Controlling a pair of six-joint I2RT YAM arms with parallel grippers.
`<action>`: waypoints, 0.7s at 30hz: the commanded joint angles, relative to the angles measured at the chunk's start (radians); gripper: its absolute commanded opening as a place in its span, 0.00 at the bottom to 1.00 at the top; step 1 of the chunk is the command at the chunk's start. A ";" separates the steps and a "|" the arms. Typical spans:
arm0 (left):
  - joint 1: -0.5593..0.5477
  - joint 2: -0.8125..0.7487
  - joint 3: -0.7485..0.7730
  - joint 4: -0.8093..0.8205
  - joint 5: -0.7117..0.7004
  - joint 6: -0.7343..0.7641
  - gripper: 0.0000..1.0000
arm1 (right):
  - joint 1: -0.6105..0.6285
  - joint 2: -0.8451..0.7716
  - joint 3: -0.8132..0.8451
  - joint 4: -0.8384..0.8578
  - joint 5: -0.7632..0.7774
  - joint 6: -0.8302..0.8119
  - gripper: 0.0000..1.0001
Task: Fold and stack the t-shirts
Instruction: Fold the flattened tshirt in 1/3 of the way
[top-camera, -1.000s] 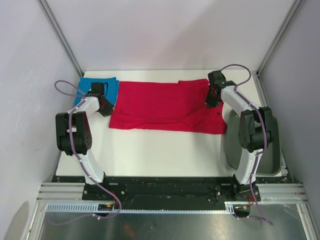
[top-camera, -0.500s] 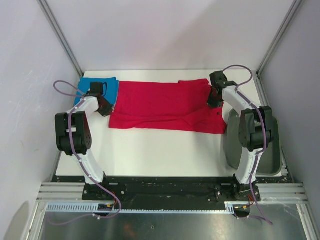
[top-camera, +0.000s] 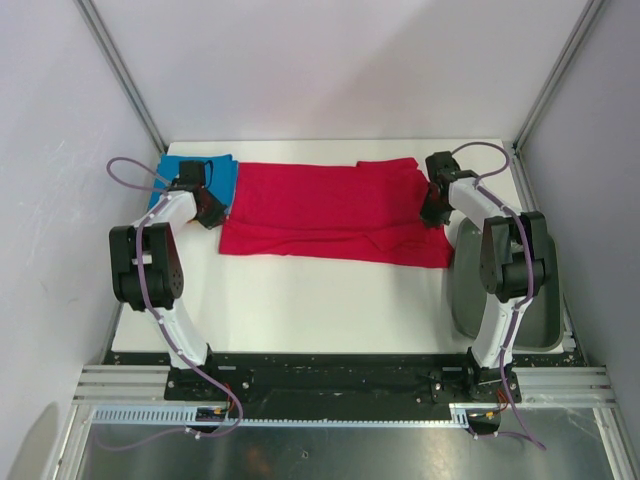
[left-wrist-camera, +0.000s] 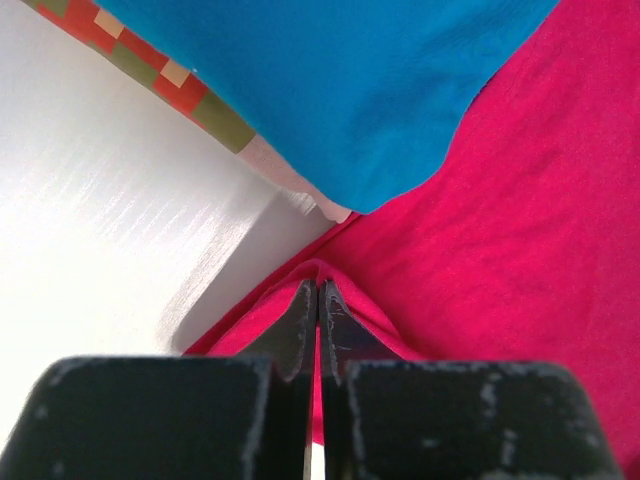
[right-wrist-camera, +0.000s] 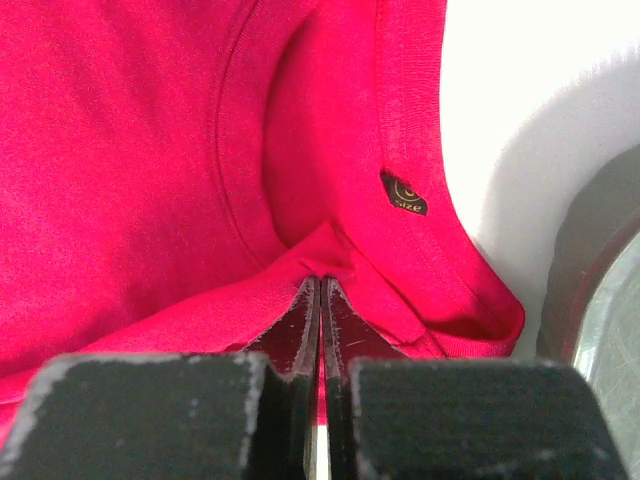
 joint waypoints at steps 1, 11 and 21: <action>0.008 0.009 0.048 0.030 0.003 0.028 0.00 | -0.008 -0.021 0.006 0.021 0.014 0.011 0.00; 0.015 -0.036 0.059 0.041 0.051 0.069 0.49 | 0.007 -0.071 0.012 0.043 -0.026 -0.001 0.45; 0.014 -0.259 -0.173 0.047 0.085 0.037 0.52 | 0.030 -0.264 -0.198 0.072 -0.077 0.075 0.42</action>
